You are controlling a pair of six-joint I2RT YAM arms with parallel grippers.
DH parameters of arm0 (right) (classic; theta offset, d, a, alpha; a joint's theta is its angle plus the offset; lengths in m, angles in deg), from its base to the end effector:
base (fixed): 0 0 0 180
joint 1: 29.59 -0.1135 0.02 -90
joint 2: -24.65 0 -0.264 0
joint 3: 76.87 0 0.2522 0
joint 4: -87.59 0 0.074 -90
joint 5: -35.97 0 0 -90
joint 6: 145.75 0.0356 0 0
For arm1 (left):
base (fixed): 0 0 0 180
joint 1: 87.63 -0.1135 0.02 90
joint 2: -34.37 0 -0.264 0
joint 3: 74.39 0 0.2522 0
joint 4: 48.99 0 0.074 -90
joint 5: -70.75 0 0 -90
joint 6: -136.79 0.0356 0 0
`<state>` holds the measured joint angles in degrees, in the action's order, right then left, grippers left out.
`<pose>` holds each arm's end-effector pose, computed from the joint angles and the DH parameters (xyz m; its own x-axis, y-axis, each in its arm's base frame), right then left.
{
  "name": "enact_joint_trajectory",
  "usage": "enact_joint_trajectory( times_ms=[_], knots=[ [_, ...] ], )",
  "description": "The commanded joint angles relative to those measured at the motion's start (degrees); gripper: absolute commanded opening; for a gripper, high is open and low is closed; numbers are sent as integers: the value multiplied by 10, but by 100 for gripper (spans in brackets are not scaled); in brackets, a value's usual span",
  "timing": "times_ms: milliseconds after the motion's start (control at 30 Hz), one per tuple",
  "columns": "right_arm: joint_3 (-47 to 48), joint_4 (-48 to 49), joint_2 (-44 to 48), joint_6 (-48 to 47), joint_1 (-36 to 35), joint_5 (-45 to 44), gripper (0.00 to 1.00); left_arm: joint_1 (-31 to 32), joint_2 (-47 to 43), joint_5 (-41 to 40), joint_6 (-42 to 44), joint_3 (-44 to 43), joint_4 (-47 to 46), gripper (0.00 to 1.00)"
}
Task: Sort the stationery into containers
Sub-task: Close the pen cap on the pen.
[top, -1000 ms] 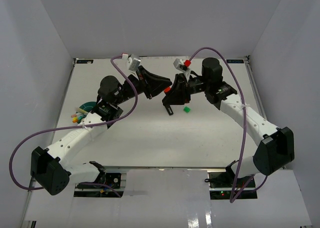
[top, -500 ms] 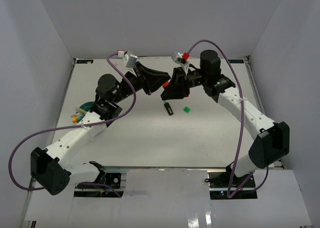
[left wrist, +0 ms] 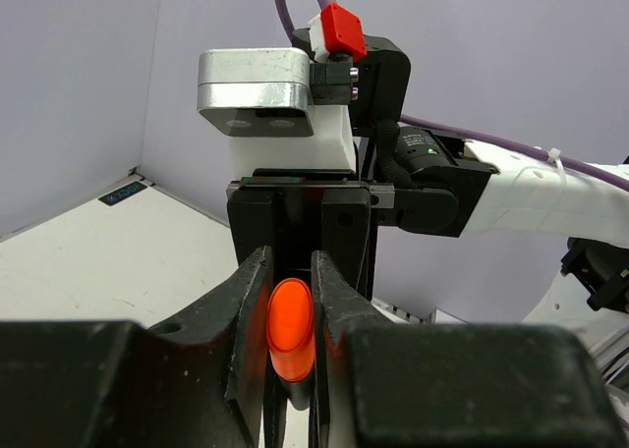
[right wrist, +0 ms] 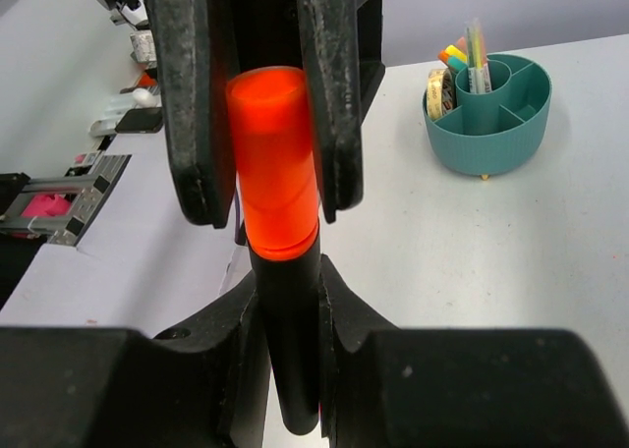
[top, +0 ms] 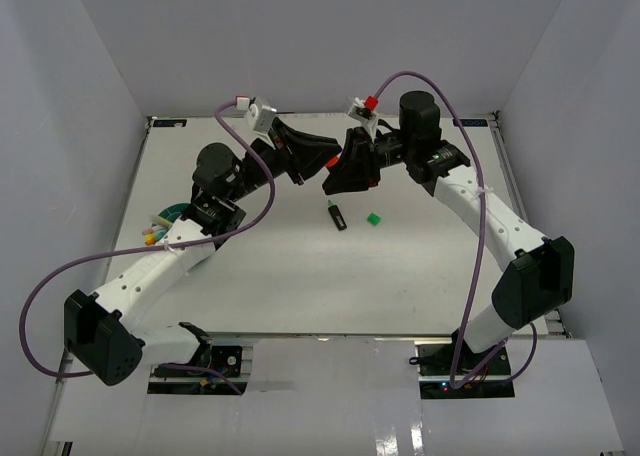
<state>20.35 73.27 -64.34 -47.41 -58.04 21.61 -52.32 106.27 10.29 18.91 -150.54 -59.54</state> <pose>0.2889 0.1958 0.4048 -0.2323 -0.0849 -0.9689 -0.9414 -0.2310 0.2459 0.2273 -0.1825 0.4099 -0.2328 -0.3337 -0.9135 0.8858 0.3150 -0.3408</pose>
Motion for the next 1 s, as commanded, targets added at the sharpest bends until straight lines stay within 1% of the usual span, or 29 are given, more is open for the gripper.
enact_joint_trajectory(
  times_ms=[0, 133, 300, 467, 500, 567, 600, 700, 733, 833, 967],
  knots=[
    [118, 171, 26, 25, 19, -110, 8, 50, 67, 241, -7, 72, 303, 0],
    [132, 166, 16, 26, 20, -108, 8, 59, 78, 249, -7, 64, 305, 0],
    [130, 183, 15, 32, 20, -107, 8, 63, 83, 261, -20, 64, 295, 0],
    [130, 188, 14, 35, 20, -102, 8, 63, 76, 255, -28, 64, 287, 0],
    [114, 186, 20, 33, 20, -105, 8, 62, 72, 236, -28, 54, 288, 0],
    [95, 184, 28, 22, 21, -104, 8, 56, 71, 223, -24, 41, 292, 0],
    [69, 186, 38, 21, 21, -107, 8, 53, 70, 210, -20, 26, 293, 0],
    [13, 187, 60, 11, 20, -105, 8, 42, 71, 199, -7, -11, 297, 0],
    [0, 187, 64, 8, 20, -102, 8, 38, 75, 192, 10, -24, 302, 0],
    [-50, 187, 79, 3, 20, -100, 8, 35, 86, 180, 47, -73, 330, 0],
    [-100, 197, 94, 2, 20, -100, 9, 35, 95, 188, 74, -104, 330, 0]
  ],
)
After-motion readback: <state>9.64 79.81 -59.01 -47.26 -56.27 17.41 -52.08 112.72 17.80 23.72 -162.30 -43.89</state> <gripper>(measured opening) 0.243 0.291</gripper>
